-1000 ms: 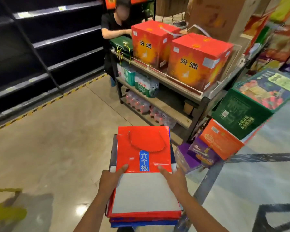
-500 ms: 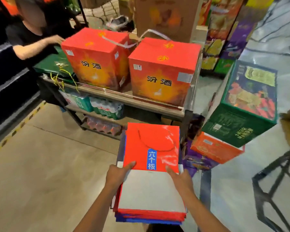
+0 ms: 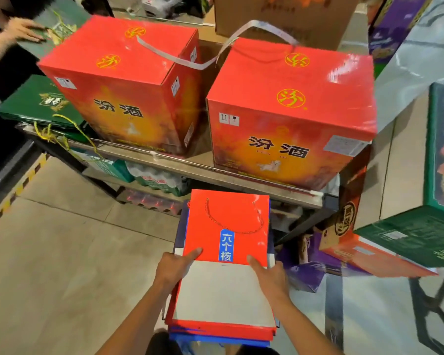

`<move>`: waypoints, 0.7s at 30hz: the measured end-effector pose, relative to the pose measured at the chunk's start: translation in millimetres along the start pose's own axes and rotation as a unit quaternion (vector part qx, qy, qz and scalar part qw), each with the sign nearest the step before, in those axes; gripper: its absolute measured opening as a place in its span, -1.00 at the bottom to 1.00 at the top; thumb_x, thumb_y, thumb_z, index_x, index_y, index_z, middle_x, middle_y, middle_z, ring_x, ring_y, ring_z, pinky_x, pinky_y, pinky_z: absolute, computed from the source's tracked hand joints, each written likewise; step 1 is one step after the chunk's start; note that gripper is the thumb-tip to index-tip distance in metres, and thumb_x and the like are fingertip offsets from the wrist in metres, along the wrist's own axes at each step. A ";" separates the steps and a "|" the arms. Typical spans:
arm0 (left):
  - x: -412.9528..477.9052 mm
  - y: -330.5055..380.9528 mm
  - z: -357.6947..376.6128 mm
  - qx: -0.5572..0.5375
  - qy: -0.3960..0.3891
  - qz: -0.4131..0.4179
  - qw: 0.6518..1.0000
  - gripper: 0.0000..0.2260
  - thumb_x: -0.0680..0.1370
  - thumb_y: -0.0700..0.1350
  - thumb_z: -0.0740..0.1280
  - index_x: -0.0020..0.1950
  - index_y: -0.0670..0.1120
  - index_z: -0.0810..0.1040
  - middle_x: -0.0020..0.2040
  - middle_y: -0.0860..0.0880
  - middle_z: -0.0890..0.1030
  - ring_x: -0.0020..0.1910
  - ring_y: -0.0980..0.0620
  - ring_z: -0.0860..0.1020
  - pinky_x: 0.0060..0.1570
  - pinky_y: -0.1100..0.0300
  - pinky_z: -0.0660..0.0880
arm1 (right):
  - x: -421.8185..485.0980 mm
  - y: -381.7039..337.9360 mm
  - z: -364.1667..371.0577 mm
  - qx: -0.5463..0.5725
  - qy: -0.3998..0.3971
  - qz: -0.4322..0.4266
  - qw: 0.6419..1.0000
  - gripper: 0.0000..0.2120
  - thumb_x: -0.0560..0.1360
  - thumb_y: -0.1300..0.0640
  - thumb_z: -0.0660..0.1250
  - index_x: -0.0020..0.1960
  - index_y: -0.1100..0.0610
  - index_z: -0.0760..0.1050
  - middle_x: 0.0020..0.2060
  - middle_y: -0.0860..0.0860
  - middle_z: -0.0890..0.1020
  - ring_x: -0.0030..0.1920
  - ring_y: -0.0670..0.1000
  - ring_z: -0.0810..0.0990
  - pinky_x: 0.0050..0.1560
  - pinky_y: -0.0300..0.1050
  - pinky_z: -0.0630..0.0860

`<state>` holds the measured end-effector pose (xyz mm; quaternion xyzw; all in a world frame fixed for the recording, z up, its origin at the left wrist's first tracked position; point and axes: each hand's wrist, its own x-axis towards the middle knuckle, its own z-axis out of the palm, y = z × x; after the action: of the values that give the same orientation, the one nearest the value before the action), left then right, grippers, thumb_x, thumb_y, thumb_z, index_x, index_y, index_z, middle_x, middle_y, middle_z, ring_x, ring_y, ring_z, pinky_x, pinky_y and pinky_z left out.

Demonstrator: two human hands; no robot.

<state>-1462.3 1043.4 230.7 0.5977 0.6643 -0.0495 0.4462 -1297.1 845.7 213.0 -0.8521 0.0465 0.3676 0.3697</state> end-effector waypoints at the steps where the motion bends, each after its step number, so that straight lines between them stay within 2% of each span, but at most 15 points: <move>1: 11.5 0.5 -1.2 0.005 -0.005 -0.003 1.000 -0.34 0.12 0.47 0.45 -0.39 -0.13 0.42 -0.51 0.01 0.46 -0.49 0.00 0.45 -0.42 0.17 0.35 | 6.8 -0.4 10.2 0.006 0.005 0.000 1.000 -0.28 0.16 -0.46 0.44 0.04 0.08 0.49 -0.08 -0.01 0.64 -0.07 0.08 0.65 -0.02 0.03 0.59; 4: 54.0 1.8 0.1 0.012 -0.010 -0.003 1.000 -0.37 0.17 0.44 0.47 -0.37 -0.15 0.47 -0.50 0.00 0.49 -0.48 0.01 0.47 -0.42 0.18 0.36 | 33.2 0.6 44.5 0.010 0.000 0.020 1.000 -0.27 0.10 -0.52 0.40 -0.01 0.03 0.55 -0.15 -0.06 0.68 -0.16 0.00 0.65 -0.08 -0.01 0.60; 7: 106.9 0.6 11.4 0.036 -0.031 0.005 0.999 -0.37 0.16 0.44 0.46 -0.43 -0.14 0.46 -0.53 0.00 0.47 -0.51 0.02 0.44 -0.38 0.17 0.39 | 71.5 13.1 80.8 0.023 0.022 0.032 0.999 -0.23 0.08 -0.57 0.38 0.03 -0.01 0.57 -0.16 -0.12 0.70 -0.16 -0.06 0.67 -0.07 -0.01 0.62; 9: 140.1 -0.6 20.1 0.033 -0.050 0.013 0.998 -0.31 0.14 0.47 0.44 -0.31 -0.19 0.57 -0.48 0.01 0.54 -0.48 0.05 0.50 -0.39 0.20 0.39 | 101.5 30.1 106.8 0.030 0.038 0.029 0.998 -0.19 0.06 -0.60 0.37 0.07 -0.03 0.57 -0.15 -0.14 0.70 -0.14 -0.09 0.68 -0.04 0.02 0.63; 11: 173.0 -1.3 28.2 0.030 -0.042 0.025 0.998 -0.18 0.09 0.52 0.41 -0.11 -0.22 0.57 -0.34 -0.03 0.62 -0.33 0.01 0.60 -0.36 0.19 0.40 | 126.4 37.1 130.7 0.038 0.045 0.017 0.998 -0.24 0.11 -0.52 0.42 0.10 -0.02 0.57 -0.13 -0.16 0.71 -0.11 -0.12 0.68 0.00 0.00 0.62; 14: 219.3 -7.5 50.5 0.029 -0.070 0.019 0.997 -0.25 0.14 0.46 0.45 -0.01 -0.13 0.52 -0.14 -0.08 0.63 -0.15 -0.09 0.61 -0.23 0.14 0.47 | 156.8 38.6 158.2 0.049 0.073 0.015 0.996 -0.23 0.12 -0.50 0.43 0.10 0.03 0.58 -0.13 -0.13 0.70 -0.08 -0.11 0.67 0.00 -0.06 0.60; 15: 229.0 -7.9 54.3 0.030 -0.081 0.014 0.996 -0.24 0.11 0.48 0.44 -0.02 -0.11 0.53 -0.15 -0.06 0.64 -0.15 -0.08 0.63 -0.22 0.13 0.51 | 167.4 41.3 165.8 0.048 0.079 0.016 0.996 -0.23 0.11 -0.50 0.42 0.08 0.05 0.59 -0.14 -0.12 0.70 -0.09 -0.09 0.68 -0.02 -0.08 0.60; 18: 266.3 -14.3 76.5 0.018 -0.080 0.043 0.996 -0.20 0.06 0.49 0.45 -0.16 -0.22 0.60 -0.36 -0.03 0.67 -0.34 -0.01 0.65 -0.24 0.03 0.61 | 196.3 48.4 185.0 0.045 0.083 0.007 0.996 -0.36 0.16 -0.42 0.41 0.02 0.04 0.62 -0.18 -0.12 0.71 -0.14 -0.09 0.68 -0.05 -0.10 0.59; 21: 288.6 -18.2 93.4 0.018 -0.084 0.039 0.996 -0.26 0.11 0.46 0.48 -0.22 -0.23 0.53 -0.43 -0.02 0.59 -0.45 0.03 0.56 -0.37 0.13 0.51 | 222.1 58.8 196.0 0.050 0.086 0.007 0.995 -0.37 0.15 -0.42 0.44 -0.02 0.05 0.62 -0.19 -0.11 0.71 -0.15 -0.08 0.69 -0.06 -0.06 0.61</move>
<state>-1395.3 1198.7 -21.7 0.6248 0.5997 -0.0942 0.4910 -1272.7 976.2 -58.3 -0.8608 0.1020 0.2926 0.4038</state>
